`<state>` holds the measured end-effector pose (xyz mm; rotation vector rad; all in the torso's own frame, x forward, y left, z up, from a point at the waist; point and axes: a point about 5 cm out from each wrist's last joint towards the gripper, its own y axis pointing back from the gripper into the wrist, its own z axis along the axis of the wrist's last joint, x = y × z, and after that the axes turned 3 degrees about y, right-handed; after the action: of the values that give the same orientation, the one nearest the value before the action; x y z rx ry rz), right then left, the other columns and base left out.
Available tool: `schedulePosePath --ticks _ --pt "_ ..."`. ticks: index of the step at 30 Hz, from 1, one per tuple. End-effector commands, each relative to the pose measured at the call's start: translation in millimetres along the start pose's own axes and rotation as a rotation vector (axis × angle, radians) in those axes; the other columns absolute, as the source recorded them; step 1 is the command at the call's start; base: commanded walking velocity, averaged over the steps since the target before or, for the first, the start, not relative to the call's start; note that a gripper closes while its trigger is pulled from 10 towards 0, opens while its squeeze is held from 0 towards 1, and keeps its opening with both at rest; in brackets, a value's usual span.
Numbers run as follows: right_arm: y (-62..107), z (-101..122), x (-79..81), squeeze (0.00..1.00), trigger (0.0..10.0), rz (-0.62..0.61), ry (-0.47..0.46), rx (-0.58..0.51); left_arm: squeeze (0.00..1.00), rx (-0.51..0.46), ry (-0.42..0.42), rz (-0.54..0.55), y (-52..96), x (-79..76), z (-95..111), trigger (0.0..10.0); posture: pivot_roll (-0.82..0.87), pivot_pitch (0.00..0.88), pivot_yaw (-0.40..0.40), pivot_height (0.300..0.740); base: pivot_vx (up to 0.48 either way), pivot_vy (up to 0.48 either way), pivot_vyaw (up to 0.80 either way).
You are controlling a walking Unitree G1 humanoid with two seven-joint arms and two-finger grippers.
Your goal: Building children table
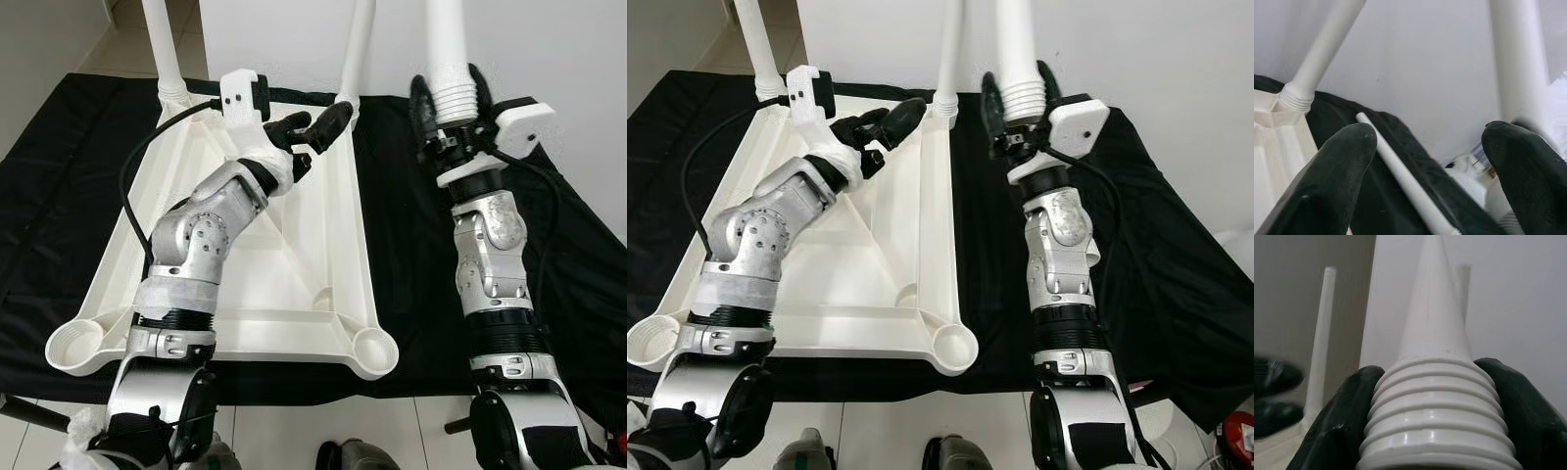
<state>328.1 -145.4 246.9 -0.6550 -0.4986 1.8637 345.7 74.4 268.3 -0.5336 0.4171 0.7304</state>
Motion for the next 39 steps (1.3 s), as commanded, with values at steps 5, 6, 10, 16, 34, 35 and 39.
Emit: schedulePosePath --ticks 5,6,10,16,34,35,39 --pt "16.4 -16 23.1 0.0 10.0 0.175 -0.05 0.104 0.0 0.005 0.058 -0.358 -2.2 -21.3 9 10.0 0.08 0.0 -0.056 0.74 0.0 0.0 0.0" --pt "20.5 -18 26.8 0.0 10.0 0.199 -0.058 0.121 0.0 0.005 0.07 -0.368 -2.6 -22.4 10 10.0 0.08 0.0 -0.053 0.74 0.0 0.0 0.0" --pt "24.9 -21 30.6 0.0 10.0 0.222 -0.065 0.139 0.0 0.0 0.094 -0.381 -3.0 -23.4 12 10.0 0.07 0.0 -0.051 0.74 0.0 0.0 0.0" --pt "33.8 -25 38.8 0.0 10.0 0.263 -0.081 0.171 0.0 0.046 0.095 -0.382 -4.6 -23.0 6 10.0 0.06 0.0 -0.04 0.74 0.0 0.0 0.0" --pt "43.5 -30 39.8 0.0 10.0 0.25 -0.056 0.222 0.0 0.121 0.083 -0.339 4.5 -13.3 1 10.0 0.06 0.0 -0.033 0.74 0.0 0.0 0.0" --pt "43.5 -30 39.8 0.0 10.0 0.25 -0.056 0.222 0.0 0.121 0.083 -0.339 4.5 -13.3 1 10.0 0.06 0.0 -0.033 0.74 0.0 0.0 0.0" --pt "44.1 -35 35.0 0.0 10.0 0.199 -0.015 0.252 0.0 0.134 0.067 -0.311 10.3 -6.5 1 10.0 0.06 0.0 -0.031 0.74 0.0 0.0 0.0"
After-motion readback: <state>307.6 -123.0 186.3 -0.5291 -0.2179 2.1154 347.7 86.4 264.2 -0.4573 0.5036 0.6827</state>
